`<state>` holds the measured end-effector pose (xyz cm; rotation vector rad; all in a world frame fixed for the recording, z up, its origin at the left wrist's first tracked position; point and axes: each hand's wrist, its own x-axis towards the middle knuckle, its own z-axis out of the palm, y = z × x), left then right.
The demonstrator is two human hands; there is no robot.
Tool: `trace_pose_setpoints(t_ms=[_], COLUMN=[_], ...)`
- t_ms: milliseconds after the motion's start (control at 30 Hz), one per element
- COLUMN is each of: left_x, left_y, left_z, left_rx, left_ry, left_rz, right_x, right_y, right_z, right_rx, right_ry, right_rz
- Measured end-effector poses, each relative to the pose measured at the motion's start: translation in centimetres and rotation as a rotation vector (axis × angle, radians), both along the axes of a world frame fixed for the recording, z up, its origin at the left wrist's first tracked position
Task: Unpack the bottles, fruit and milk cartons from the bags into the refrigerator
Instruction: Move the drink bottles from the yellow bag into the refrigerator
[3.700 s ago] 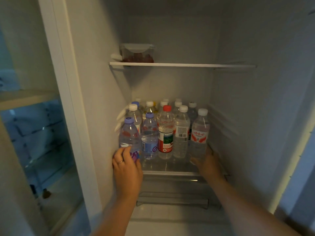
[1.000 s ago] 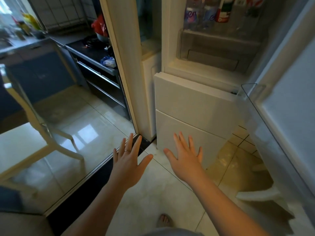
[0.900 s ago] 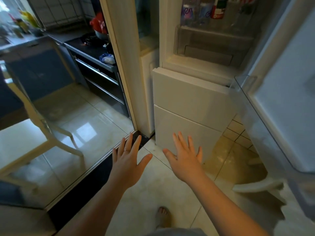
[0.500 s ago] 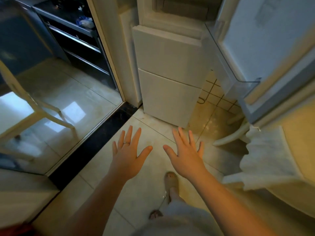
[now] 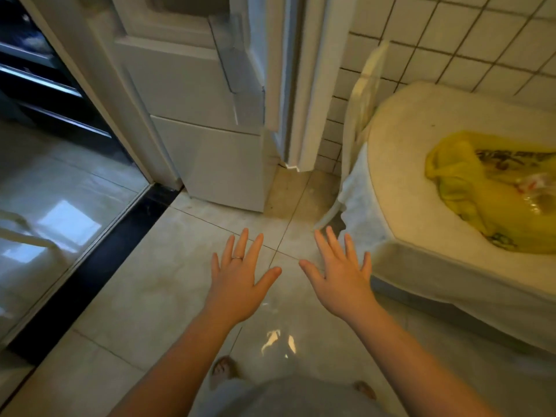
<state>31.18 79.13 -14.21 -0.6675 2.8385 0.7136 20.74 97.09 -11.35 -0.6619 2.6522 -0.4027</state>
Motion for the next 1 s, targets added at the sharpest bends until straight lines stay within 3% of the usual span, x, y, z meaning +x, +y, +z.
trace_pose_setpoints(t_ms=[467,1000], left_x=[-15.0,-30.1], left_y=[33.5,44.0], left_z=[0.8,-0.1], left_rx=[0.091,0.075], left_ry=[0.066,0.082], left_rz=[-0.08,-0.288], right_x=[-12.3,-24.0], right_y=[35.5,47.2], right_z=[2.1,0.8], right_rx=[0.044,-0.037], right_ry=[0.021,0.003], right_rz=[-0.173,-0.333])
